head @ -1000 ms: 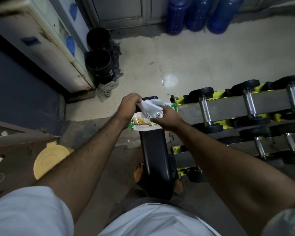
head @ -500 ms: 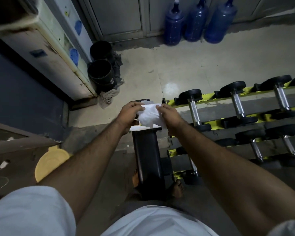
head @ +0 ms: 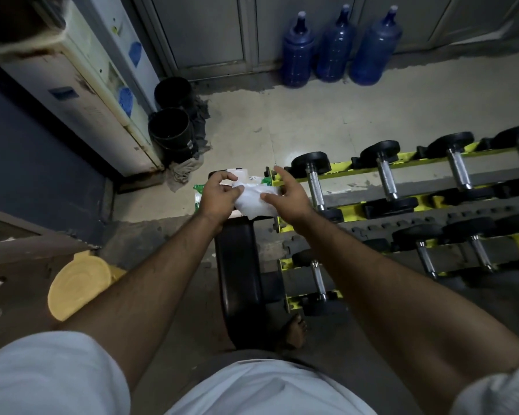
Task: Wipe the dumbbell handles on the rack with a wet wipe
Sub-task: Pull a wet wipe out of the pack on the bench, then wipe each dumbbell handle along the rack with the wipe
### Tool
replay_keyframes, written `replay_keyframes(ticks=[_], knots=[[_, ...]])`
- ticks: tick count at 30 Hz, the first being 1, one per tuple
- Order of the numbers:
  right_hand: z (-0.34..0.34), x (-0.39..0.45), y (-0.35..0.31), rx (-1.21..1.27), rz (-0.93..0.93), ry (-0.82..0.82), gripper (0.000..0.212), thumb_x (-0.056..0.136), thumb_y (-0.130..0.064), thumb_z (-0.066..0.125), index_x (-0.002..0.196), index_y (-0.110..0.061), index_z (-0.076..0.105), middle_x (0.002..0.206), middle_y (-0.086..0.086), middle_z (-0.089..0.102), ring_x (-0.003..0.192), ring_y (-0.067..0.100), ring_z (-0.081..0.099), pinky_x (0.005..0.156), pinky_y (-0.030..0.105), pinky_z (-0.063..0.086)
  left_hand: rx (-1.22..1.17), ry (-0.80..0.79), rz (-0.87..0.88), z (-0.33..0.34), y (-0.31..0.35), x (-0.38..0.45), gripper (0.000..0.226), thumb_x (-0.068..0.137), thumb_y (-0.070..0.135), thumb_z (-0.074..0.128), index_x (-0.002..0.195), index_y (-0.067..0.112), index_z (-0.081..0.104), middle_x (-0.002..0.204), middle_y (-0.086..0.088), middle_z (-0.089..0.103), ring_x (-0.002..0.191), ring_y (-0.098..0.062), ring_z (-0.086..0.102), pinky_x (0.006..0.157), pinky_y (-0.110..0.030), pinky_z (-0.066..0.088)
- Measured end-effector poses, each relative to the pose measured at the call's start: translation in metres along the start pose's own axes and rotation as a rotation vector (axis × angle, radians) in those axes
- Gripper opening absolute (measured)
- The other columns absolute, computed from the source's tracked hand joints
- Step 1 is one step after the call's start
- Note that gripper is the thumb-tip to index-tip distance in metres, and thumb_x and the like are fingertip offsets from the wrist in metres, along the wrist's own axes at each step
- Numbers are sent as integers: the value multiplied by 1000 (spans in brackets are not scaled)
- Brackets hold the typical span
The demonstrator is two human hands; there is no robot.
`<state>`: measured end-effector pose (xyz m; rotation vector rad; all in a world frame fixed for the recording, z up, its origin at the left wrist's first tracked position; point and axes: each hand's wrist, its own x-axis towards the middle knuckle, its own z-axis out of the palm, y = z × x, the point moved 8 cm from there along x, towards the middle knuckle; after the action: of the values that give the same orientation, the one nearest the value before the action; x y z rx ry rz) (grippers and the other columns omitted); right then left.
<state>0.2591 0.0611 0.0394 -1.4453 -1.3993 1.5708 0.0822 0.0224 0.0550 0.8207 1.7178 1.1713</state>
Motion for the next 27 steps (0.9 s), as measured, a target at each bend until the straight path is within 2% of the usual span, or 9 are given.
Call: replay_keyframes(ticks=[3, 6, 9, 11, 13, 17, 21, 23, 27], knots=[[3, -10, -8, -186, -37, -30, 42, 82, -3, 72, 122, -13, 66, 109, 8, 68, 96, 24, 68, 80, 41, 59, 30, -51, 69, -2, 8, -3, 19, 87, -4, 67, 88, 15, 67, 89, -12, 65, 79, -24, 61, 74, -39, 52], [1, -24, -22, -486, -119, 58, 16, 89, -19, 66, 104, -15, 73, 85, 4, 69, 77, 24, 67, 61, 33, 52, 136, -149, 94, -5, 12, -12, 23, 80, -3, 77, 101, 6, 71, 94, -11, 67, 83, -21, 61, 81, -37, 53], [7, -43, -34, -627, -176, 131, 16, 93, -29, 62, 99, -19, 73, 91, 6, 71, 78, 25, 67, 67, 41, 59, 307, -219, 146, -7, 10, -22, 33, 75, 3, 82, 106, 6, 72, 100, -5, 71, 89, -17, 64, 83, -29, 50], [11, -57, -40, -719, -229, 181, 23, 95, -33, 61, 106, -17, 74, 108, 6, 66, 90, 24, 64, 76, 41, 57, 454, -179, 267, -11, 18, -31, 19, 78, 9, 80, 97, 10, 76, 94, 0, 70, 89, -16, 64, 77, -24, 46], [11, -69, -41, -765, -268, 190, 28, 97, -36, 60, 101, -12, 75, 110, 6, 62, 94, 21, 60, 78, 36, 52, 520, -140, 406, -14, 32, -44, 7, 83, 11, 74, 89, 8, 77, 88, 3, 65, 90, -13, 59, 77, -22, 41], [1, -93, -27, -509, -170, 100, 36, 100, -31, 58, 65, -23, 57, 69, -2, 58, 65, 14, 54, 62, 28, 41, 422, -212, 417, -9, 36, -63, 9, 92, 16, 66, 88, 9, 70, 97, 0, 62, 97, -13, 55, 86, -26, 43], [-16, -113, -18, -222, -118, 110, 24, 101, -26, 59, 83, -14, 69, 78, 3, 64, 70, 16, 60, 61, 30, 49, 203, -398, 270, 15, 29, -82, 10, 88, 13, 74, 88, 18, 65, 93, -2, 68, 86, -11, 62, 78, -24, 51], [-26, -117, -12, -153, -99, 126, 20, 100, -24, 61, 89, -11, 70, 81, 6, 67, 71, 18, 62, 60, 30, 52, 161, -399, 223, 23, 26, -86, 15, 85, 6, 75, 84, 19, 67, 89, -5, 67, 83, -17, 62, 79, -36, 55], [-56, -122, -1, -113, -125, 171, 16, 95, -17, 66, 79, -15, 67, 71, 3, 63, 63, 15, 59, 54, 26, 48, 94, -336, 114, 39, 25, -89, 11, 86, 6, 72, 81, 16, 70, 91, -14, 66, 82, -29, 63, 83, -56, 56]])
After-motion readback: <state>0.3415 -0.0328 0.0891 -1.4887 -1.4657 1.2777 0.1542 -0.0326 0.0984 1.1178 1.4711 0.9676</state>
